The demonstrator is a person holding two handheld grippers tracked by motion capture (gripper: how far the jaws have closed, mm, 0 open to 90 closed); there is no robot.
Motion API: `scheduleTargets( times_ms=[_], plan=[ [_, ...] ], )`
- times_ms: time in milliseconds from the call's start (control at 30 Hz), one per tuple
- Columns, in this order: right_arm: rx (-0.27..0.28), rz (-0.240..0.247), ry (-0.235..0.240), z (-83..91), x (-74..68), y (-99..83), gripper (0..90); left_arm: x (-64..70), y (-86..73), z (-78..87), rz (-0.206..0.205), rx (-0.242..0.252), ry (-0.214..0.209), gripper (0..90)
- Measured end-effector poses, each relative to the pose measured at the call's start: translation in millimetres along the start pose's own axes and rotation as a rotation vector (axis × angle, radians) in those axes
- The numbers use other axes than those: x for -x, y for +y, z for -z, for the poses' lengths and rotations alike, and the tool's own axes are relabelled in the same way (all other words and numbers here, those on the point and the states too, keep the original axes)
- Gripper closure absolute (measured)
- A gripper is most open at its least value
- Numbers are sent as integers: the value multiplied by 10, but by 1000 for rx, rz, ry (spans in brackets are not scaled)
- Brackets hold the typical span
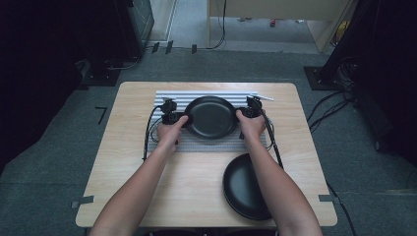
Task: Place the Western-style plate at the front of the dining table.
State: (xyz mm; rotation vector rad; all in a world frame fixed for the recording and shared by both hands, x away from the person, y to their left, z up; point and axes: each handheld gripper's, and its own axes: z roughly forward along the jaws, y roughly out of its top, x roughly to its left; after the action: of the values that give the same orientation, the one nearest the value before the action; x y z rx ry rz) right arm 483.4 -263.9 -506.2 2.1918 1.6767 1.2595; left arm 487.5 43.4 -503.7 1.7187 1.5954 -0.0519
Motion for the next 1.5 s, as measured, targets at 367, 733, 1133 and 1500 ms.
scheduleTargets(
  times_ms=[367,733,1133,1500],
  plan=[
    [73,107,-31,159,-132,28,604,126,-25,61,-79,23,43,379],
    [113,294,-14,548,-156,44,490,296,-56,556,-225,125,62,146],
    [165,418,110,1115,-185,-113,330,271,-250,1000,-273,209,43,97],
    [185,454,150,1535,-85,-264,286,262,-471,1316,-317,239,29,92]
  ],
)
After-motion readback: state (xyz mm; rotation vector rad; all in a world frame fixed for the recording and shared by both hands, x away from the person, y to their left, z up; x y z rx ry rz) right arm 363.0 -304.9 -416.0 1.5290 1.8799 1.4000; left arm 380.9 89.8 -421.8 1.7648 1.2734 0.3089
